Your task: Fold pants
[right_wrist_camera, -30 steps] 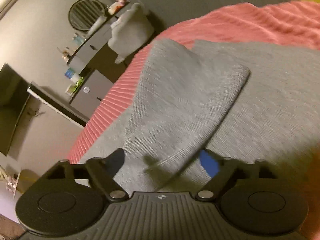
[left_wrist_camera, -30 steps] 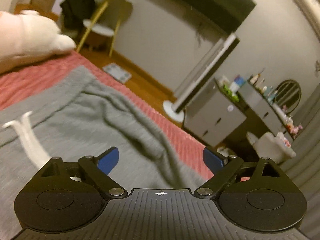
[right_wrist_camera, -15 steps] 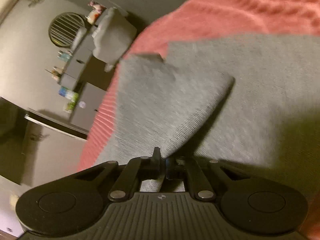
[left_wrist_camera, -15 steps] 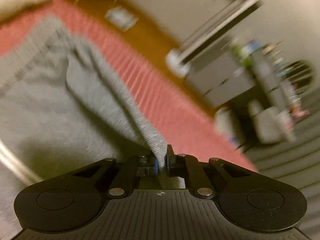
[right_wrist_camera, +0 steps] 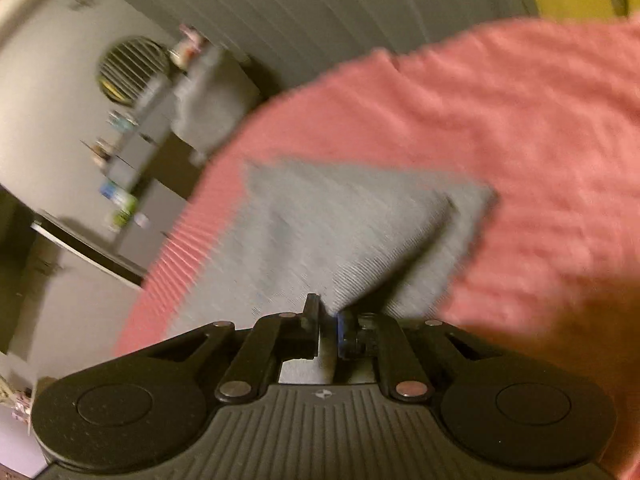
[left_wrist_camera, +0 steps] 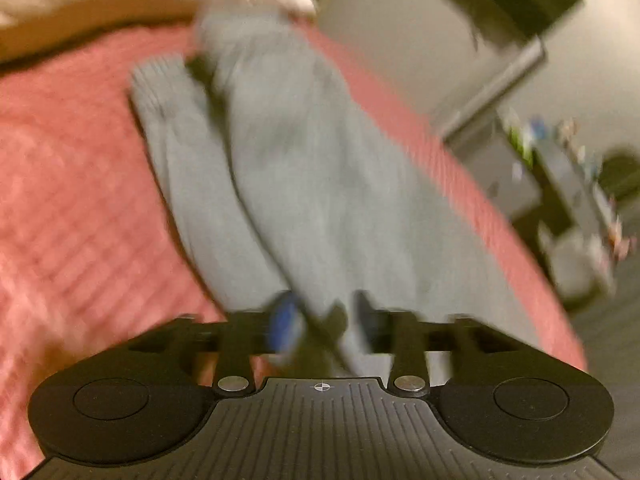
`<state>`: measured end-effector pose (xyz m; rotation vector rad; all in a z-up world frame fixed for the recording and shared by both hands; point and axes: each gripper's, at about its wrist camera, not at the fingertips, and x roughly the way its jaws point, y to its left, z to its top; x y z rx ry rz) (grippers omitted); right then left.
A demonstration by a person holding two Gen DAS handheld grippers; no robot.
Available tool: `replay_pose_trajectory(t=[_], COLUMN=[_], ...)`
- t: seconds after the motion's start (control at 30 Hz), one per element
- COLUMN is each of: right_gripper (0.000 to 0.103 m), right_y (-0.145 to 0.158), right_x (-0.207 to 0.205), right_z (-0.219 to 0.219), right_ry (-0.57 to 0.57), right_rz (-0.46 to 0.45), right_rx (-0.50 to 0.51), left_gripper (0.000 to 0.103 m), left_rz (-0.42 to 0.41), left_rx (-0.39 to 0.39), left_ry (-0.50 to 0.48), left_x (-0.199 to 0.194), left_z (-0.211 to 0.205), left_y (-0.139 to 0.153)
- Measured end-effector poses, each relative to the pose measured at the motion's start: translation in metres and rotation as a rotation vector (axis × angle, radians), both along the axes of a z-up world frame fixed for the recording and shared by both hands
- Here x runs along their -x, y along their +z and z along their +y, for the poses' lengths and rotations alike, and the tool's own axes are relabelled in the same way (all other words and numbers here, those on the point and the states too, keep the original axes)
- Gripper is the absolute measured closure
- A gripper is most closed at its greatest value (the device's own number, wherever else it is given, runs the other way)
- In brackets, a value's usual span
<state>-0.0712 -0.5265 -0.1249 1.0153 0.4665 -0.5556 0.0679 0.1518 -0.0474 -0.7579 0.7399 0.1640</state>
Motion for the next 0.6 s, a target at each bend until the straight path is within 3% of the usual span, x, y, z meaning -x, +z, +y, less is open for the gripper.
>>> replay_pose_trajectory(t=[0.03, 0.1, 0.13, 0.2, 0.23, 0.27, 0.33, 0.37, 0.4, 0.5, 0.6], right_gripper=[0.080, 0.058, 0.043, 0.038, 0.044, 0.065, 0.095, 0.097, 0.097, 0.098, 0.098], right_y=[-0.003, -0.006, -0.006, -0.006, -0.005, -0.003, -0.002, 0.001, 0.005, 0.032, 0.059], right_x=[0.001, 0.001, -0.002, -0.011, -0.019, -0.026, -0.037, -0.038, -0.041, -0.035, -0.011], right_z=[0.001, 0.003, 0.002, 0.002, 0.003, 0.002, 0.004, 0.006, 0.005, 0.006, 0.008], right_ry=[0.012, 0.019, 0.024, 0.030, 0.033, 0.041, 0.063, 0.067, 0.072, 0.089, 0.118], right_rz=[-0.024, -0.076, -0.097, -0.100, -0.079, -0.067, -0.022, -0.002, 0.008, -0.058, -0.282], right_rx=[-0.009, -0.017, -0.024, -0.022, -0.012, -0.003, -0.004, -0.005, 0.001, 0.059, 0.133], left_gripper=[0.012, 0.009, 0.005, 0.006, 0.011, 0.018, 0.051, 0.068, 0.092, 0.093, 0.093], left_rz=[-0.033, -0.064, -0.062, 0.053, 0.093, 0.128, 0.171, 0.166, 0.140, -0.020, -0.139], left_rx=[-0.014, -0.073, -0.082, -0.086, -0.074, -0.057, -0.085, -0.088, -0.077, -0.009, -0.057], left_ry=[0.032, 0.085, 0.054, 0.059, 0.067, 0.060, 0.090, 0.087, 0.066, 0.069, 0.061], left_x=[-0.004, -0.014, -0.029, -0.048, -0.059, -0.070, -0.080, -0.085, -0.091, -0.078, -0.051], left_z=[0.007, 0.017, 0.023, 0.031, 0.031, 0.032, 0.032, 0.032, 0.036, 0.047, 0.047], left_y=[0.003, 0.013, 0.011, 0.004, -0.002, -0.009, -0.011, -0.007, -0.002, 0.023, 0.045])
